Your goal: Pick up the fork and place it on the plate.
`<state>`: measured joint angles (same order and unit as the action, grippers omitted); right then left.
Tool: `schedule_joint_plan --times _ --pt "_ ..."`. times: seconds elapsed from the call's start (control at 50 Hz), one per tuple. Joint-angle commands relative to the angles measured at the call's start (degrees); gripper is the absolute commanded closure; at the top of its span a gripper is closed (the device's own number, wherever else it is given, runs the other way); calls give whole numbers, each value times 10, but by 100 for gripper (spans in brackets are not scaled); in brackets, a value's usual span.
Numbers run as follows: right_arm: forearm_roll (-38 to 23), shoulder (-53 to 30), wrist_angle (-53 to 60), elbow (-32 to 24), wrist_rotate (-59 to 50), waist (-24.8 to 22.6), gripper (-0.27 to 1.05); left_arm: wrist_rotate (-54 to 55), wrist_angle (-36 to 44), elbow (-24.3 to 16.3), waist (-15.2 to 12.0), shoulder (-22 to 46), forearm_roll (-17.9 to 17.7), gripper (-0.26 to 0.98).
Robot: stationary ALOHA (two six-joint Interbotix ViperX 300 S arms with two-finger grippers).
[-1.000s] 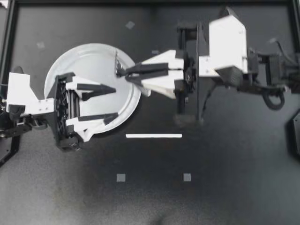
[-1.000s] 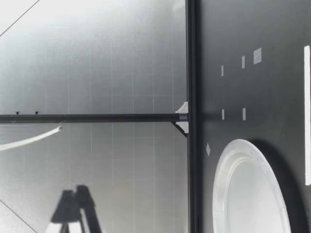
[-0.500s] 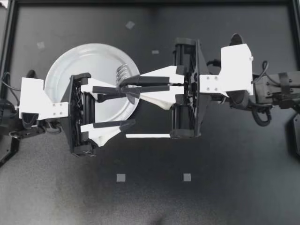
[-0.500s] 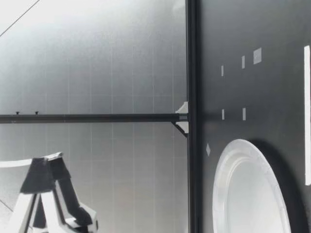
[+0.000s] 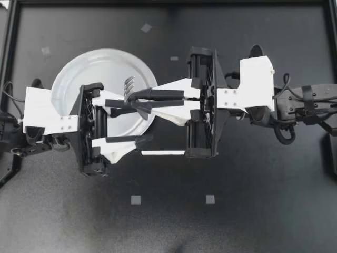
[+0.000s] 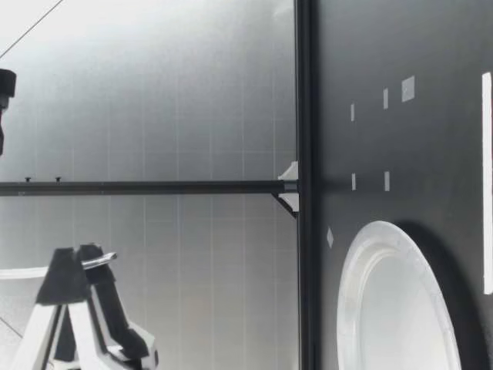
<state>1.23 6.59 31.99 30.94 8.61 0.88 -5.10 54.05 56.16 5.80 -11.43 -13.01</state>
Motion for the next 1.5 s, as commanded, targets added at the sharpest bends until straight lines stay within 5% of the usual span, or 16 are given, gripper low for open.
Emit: schedule_joint_plan --times 0.0,0.2,0.44,0.56,0.7,0.8,0.98,1.18,1.48 --pt "-2 10 7 -4 2 -3 79 0 4 -4 1 -7 1 33" --pt "-2 11 21 4 2 -3 79 -1 4 -1 4 -7 2 71" --pt "0 7 12 4 -15 -3 75 0 3 0 4 -10 2 75" --pt "-1 6 -11 5 -32 -3 49 -1 -5 1 4 -18 2 75" --pt "-1 12 -14 13 -33 -3 -3 3 -44 2 5 -37 2 75" --pt "1 27 -12 35 -34 -1 -4 7 -88 15 11 -67 -12 75" --pt "32 71 -2 112 -36 3 -2 44 -158 78 25 -158 -110 75" --pt "40 103 -4 167 -46 1 -2 59 -352 134 40 -236 -299 75" --pt "40 96 -5 179 -52 1 -2 91 -614 145 66 -218 -452 75"
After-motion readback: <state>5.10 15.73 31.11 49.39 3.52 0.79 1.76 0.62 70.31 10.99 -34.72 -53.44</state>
